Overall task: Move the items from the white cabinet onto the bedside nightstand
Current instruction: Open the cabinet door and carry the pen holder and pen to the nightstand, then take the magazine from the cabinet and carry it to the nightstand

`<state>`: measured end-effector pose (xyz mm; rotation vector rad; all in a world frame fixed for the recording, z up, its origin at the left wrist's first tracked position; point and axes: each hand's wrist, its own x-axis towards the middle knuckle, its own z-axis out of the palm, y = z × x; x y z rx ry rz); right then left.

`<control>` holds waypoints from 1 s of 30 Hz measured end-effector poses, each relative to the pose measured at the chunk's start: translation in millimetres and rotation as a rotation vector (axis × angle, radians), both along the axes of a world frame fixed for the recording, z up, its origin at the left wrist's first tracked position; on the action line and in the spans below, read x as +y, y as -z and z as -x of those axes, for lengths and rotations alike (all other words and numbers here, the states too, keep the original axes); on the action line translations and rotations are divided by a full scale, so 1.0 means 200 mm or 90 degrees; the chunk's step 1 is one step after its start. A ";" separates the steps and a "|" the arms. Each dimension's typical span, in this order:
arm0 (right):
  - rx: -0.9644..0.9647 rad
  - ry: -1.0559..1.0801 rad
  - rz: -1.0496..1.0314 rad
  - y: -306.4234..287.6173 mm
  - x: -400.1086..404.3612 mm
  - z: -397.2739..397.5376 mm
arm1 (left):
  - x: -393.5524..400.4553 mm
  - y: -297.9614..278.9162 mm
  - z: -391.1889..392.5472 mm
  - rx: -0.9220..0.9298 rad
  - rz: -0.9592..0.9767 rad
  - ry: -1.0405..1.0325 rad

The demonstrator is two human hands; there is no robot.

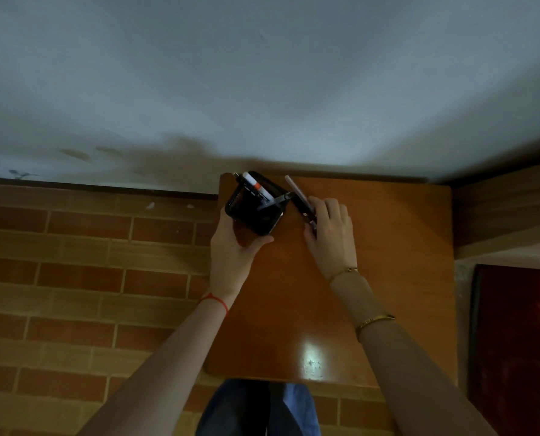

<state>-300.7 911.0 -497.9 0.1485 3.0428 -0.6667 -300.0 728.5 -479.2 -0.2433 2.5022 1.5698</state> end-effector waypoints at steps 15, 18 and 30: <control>0.009 0.015 0.024 -0.55 0.10 -0.20 | -0.22 -0.48 -0.11 -0.006 0.284 0.170; 0.036 0.011 0.025 -0.84 0.13 -0.30 | -0.27 -0.77 -0.15 0.066 0.349 0.218; 0.108 0.045 0.011 -1.84 0.23 -0.86 | -0.27 -1.83 -0.48 0.256 0.405 0.297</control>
